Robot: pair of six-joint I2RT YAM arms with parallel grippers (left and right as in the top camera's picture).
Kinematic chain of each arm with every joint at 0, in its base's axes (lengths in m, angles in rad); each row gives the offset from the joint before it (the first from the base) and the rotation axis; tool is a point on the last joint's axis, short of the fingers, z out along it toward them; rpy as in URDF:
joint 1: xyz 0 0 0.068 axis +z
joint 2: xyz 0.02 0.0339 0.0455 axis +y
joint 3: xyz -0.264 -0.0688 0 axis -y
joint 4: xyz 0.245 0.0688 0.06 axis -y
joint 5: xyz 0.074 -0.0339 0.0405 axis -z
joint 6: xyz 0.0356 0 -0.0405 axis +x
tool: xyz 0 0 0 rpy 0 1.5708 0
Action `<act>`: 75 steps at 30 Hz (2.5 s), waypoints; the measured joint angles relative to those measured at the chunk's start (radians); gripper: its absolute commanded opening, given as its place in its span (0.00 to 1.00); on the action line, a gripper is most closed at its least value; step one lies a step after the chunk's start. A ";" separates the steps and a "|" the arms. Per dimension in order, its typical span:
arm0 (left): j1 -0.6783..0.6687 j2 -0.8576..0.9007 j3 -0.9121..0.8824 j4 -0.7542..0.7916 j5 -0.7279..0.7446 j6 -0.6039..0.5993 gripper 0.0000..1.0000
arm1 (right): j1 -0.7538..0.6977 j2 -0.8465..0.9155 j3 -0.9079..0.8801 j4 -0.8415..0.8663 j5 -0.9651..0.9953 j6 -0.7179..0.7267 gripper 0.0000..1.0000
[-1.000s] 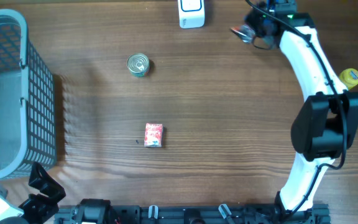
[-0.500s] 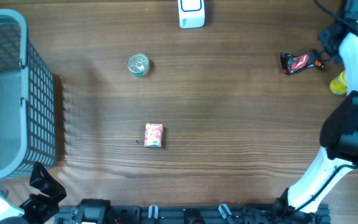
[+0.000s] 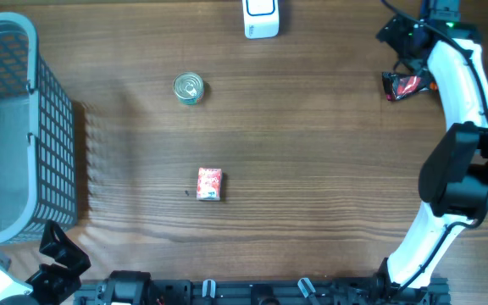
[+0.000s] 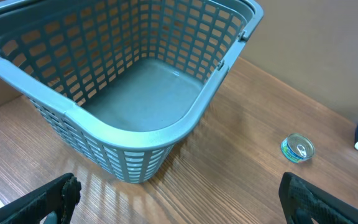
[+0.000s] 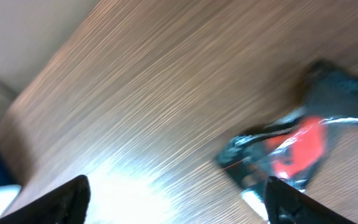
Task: Scan the item barcode
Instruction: 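Swing the right gripper left over the red Kleenex tissue pack, then lower and close the right gripper on the Kleenex pack, lift it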
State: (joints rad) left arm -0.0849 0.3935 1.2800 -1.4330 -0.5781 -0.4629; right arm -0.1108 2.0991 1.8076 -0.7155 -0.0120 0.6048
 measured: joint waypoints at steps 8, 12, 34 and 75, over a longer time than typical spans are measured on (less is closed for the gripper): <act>0.000 0.000 0.000 0.000 0.000 0.000 1.00 | 0.046 0.011 -0.001 -0.022 -0.066 0.082 1.00; 0.000 0.000 0.000 -0.002 0.000 0.000 1.00 | 0.170 0.020 -0.001 -0.017 0.014 0.035 1.00; 0.000 0.000 0.000 -0.026 0.000 0.000 1.00 | 0.705 0.015 -0.001 -0.349 -0.286 -0.267 1.00; 0.000 0.000 0.000 -0.093 0.034 -0.007 1.00 | 1.054 0.012 -0.103 -0.290 -0.186 -1.139 1.00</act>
State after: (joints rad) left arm -0.0849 0.3935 1.2800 -1.5265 -0.5438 -0.4698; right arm 0.9428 2.1109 1.7050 -1.0054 -0.1982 -0.5339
